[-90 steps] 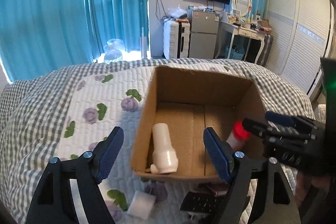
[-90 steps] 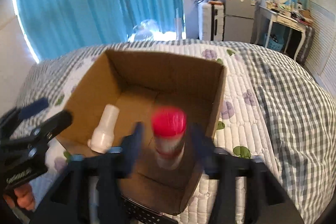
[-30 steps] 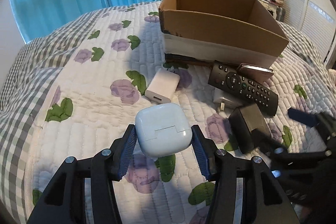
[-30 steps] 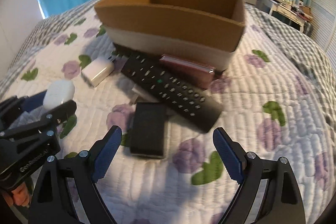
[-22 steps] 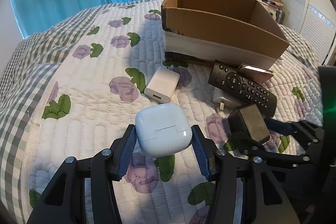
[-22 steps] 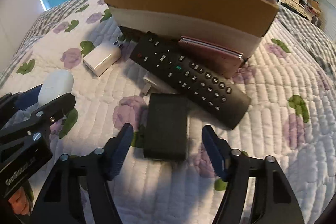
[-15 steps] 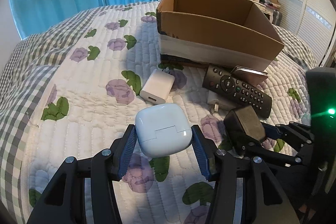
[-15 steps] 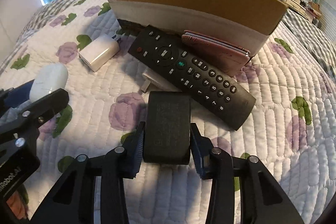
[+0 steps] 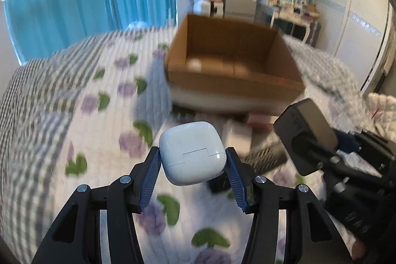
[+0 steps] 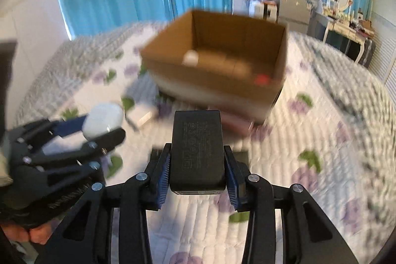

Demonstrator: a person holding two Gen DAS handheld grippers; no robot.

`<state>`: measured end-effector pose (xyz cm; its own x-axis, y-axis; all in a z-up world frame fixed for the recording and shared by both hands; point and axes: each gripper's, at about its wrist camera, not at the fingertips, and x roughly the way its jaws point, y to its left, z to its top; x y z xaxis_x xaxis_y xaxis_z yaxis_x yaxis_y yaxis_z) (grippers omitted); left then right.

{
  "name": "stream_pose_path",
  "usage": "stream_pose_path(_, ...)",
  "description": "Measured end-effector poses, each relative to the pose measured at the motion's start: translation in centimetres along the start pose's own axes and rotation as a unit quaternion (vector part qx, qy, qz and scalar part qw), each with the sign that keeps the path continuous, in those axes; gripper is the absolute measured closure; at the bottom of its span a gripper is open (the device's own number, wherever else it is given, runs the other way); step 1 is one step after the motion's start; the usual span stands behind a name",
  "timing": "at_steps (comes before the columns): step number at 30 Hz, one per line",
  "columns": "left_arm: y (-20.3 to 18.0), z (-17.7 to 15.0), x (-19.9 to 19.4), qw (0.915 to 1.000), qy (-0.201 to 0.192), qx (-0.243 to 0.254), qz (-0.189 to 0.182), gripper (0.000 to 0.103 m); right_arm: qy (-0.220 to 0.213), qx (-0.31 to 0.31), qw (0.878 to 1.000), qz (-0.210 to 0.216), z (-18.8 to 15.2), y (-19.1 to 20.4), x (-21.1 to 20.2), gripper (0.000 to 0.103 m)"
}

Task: Organize rigid objects
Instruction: 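Carry the case and power bank into the box and open both grippers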

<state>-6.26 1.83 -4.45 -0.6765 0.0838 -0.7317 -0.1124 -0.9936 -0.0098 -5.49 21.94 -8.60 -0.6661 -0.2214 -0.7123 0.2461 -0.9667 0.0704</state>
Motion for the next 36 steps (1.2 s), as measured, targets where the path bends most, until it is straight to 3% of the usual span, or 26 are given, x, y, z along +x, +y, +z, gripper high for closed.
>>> stream_pose_path(8,-1.1,9.2,0.2,0.9979,-0.056,0.03,-0.008,0.049,-0.078,-0.011,0.997,-0.022,8.7,-3.5,-3.1,0.065)
stream_pose_path(14,-2.7,14.3,6.4,0.9977,-0.05,0.04,-0.023,0.049,-0.092,0.0,0.995,-0.031,13.5,-6.8,-0.5,0.065)
stream_pose_path(21,-4.2,13.1,14.3,0.9982,0.002,0.051,-0.032,0.049,-0.067,0.008,0.997,-0.028,14.9,-9.7,5.3,0.065)
stream_pose_path(23,-4.3,12.7,14.9,0.9984,0.003,0.047,-0.032,0.045,-0.063,0.011,0.998,-0.026,14.7,-10.2,6.4,0.065)
stream_pose_path(24,-4.3,12.7,15.2,0.9984,-0.001,0.045,-0.033,0.038,-0.062,0.014,0.998,-0.024,14.6,-10.5,7.0,0.065)
stream_pose_path(26,-4.4,13.1,14.9,0.9982,-0.008,0.046,-0.037,0.03,-0.056,0.019,0.998,-0.017,14.4,-10.8,7.7,0.065)
stream_pose_path(36,-2.0,14.0,11.2,0.9985,-0.034,0.04,-0.018,0.03,-0.052,0.014,0.998,-0.017,15.8,-10.7,10.7,0.065)
